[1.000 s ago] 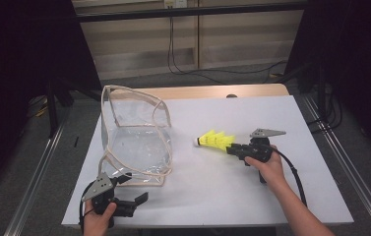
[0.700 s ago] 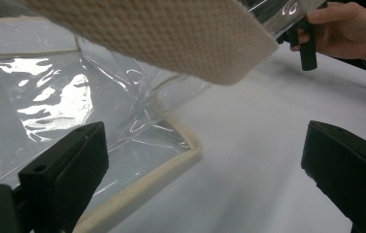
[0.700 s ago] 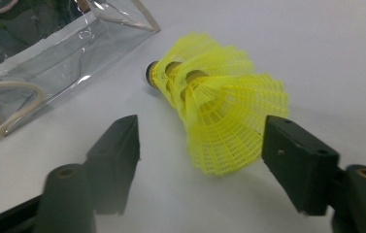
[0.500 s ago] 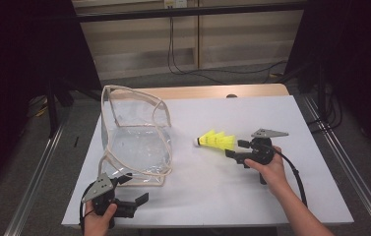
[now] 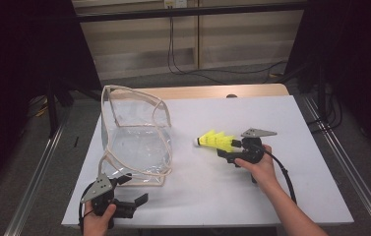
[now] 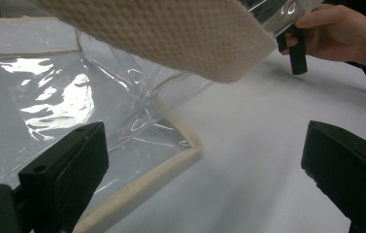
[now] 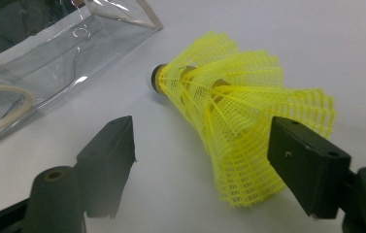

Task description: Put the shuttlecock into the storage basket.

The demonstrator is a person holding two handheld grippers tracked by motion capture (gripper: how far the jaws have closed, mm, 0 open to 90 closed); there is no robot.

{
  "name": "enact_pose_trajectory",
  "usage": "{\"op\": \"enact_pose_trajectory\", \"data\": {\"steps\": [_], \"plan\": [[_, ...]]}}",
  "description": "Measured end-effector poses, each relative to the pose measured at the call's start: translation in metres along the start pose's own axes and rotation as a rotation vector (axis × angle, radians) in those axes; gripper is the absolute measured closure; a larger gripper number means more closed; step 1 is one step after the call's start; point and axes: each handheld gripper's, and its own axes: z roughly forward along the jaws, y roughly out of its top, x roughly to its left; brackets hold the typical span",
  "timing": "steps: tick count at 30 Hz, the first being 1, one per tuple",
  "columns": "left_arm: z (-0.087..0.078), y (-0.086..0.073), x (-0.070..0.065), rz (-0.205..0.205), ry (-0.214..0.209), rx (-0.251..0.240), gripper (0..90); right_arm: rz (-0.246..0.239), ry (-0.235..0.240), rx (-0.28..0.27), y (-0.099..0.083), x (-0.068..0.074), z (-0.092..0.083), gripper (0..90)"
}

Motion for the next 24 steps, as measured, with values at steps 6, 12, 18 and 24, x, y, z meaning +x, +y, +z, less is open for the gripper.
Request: {"op": "enact_pose_trajectory", "data": {"steps": [6, 12, 18, 24], "plan": [[0.0, 0.0, 0.0, 0.0, -0.001, 0.001, 3.2, -0.008, -0.004, -0.002, 0.002, 0.002, 0.005, 32.8], [0.001, 0.0, 0.0, -0.001, -0.003, 0.001, 3.2, -0.026, -0.021, 0.007, 0.005, 0.005, 0.012, 37.3], [0.001, 0.0, 0.0, -0.003, -0.002, 0.0, 3.2, -0.023, -0.036, 0.018, 0.008, 0.005, 0.018, 38.6], [0.0, -0.001, 0.0, -0.004, -0.002, 0.001, 3.2, -0.038, -0.043, 0.028, 0.012, 0.01, 0.024, 39.2]]}}
